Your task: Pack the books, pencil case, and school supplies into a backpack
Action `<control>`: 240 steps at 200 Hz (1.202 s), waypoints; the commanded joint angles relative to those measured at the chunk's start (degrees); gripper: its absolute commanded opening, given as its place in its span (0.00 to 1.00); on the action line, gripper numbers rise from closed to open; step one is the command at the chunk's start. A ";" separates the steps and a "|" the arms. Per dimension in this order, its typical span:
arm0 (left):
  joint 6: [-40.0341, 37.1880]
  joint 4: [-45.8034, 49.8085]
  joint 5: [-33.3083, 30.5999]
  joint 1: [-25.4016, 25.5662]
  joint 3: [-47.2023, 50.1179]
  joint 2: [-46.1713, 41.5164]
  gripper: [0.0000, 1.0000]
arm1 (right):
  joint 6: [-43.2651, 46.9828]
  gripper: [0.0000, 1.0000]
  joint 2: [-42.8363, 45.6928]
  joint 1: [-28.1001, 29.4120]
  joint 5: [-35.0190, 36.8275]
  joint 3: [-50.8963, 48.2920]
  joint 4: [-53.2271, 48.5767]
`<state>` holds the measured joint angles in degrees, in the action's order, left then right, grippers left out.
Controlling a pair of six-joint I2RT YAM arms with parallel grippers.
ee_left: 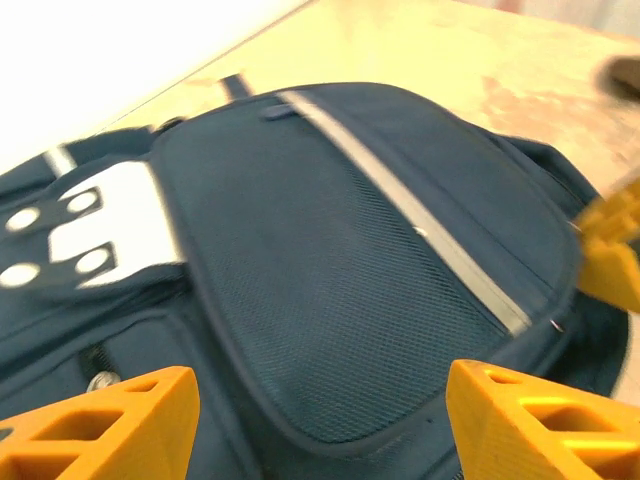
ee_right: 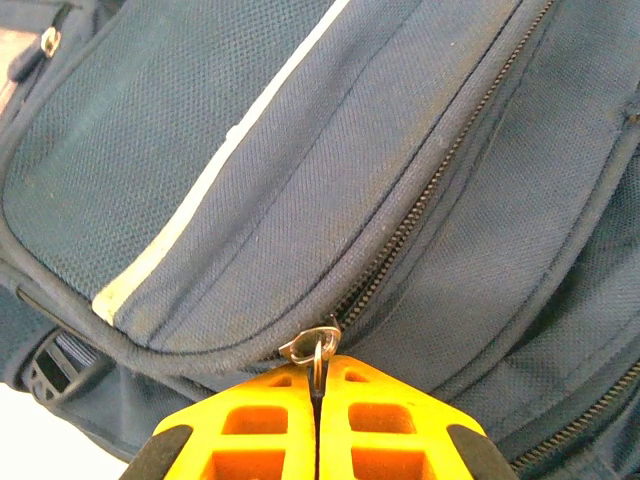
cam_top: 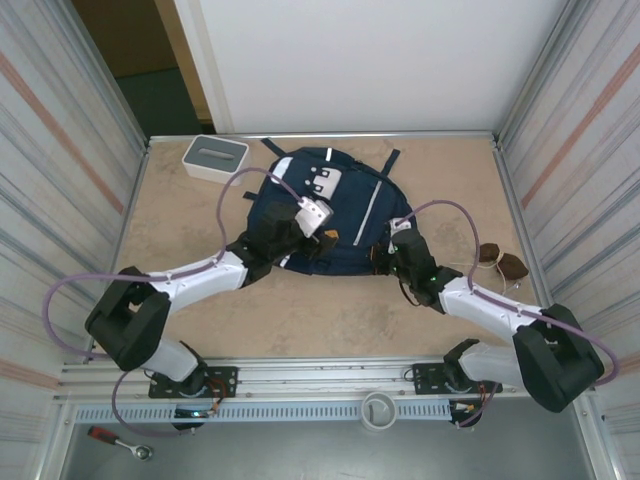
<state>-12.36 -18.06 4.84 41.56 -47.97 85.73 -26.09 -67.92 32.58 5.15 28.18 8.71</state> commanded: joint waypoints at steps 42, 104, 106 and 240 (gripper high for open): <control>-30.35 1.67 7.52 4.94 -5.38 8.13 0.67 | 0.72 0.00 3.91 -3.09 -5.56 -1.33 1.64; -37.63 2.69 1.71 7.13 -12.09 16.00 0.59 | -0.10 0.00 4.20 -3.55 -6.73 -2.06 2.27; -37.58 2.69 1.61 7.13 -12.20 16.08 0.59 | -0.15 0.00 4.27 -3.48 -6.77 -2.08 2.21; -37.32 -4.08 8.91 5.06 -2.37 8.16 0.00 | 1.59 0.00 6.27 -4.36 6.10 -0.18 -8.74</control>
<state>-50.33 -20.58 11.03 48.07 -53.23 99.09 -25.82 -62.65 29.28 2.33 26.35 5.32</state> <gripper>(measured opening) 0.101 0.061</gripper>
